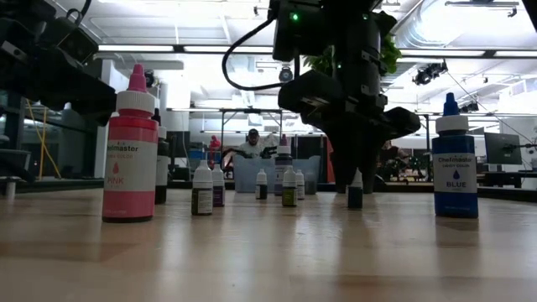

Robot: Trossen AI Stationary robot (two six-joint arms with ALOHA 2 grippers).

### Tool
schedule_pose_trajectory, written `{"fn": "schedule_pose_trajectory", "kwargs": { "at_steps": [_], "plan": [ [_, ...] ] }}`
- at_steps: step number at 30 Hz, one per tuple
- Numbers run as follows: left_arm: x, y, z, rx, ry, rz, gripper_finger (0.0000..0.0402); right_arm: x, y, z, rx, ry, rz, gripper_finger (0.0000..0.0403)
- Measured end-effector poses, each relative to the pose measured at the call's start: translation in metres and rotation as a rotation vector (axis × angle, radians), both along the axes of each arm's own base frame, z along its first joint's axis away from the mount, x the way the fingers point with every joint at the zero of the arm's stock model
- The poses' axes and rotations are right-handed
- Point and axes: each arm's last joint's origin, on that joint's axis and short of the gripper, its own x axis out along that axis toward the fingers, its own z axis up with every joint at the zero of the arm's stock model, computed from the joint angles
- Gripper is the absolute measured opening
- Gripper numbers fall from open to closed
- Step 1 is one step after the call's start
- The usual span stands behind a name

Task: Pick & Place food coloring
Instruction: Put the small blue food coloring bottle into the black bin

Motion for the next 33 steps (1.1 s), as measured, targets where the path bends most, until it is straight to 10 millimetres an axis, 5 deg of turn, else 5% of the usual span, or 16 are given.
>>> {"fn": "schedule_pose_trajectory", "kwargs": {
  "at_steps": [12,33],
  "plan": [
    [0.000,0.000,0.000,0.000,0.000,0.000,0.0163,0.010,0.003,0.040,-0.022,-0.006,0.073,0.0050],
    [0.000,0.000,0.000,0.000,0.000,0.000,0.0163,0.008,-0.013,0.178,-0.472,-0.117,0.250,0.0053]
  ]
}}
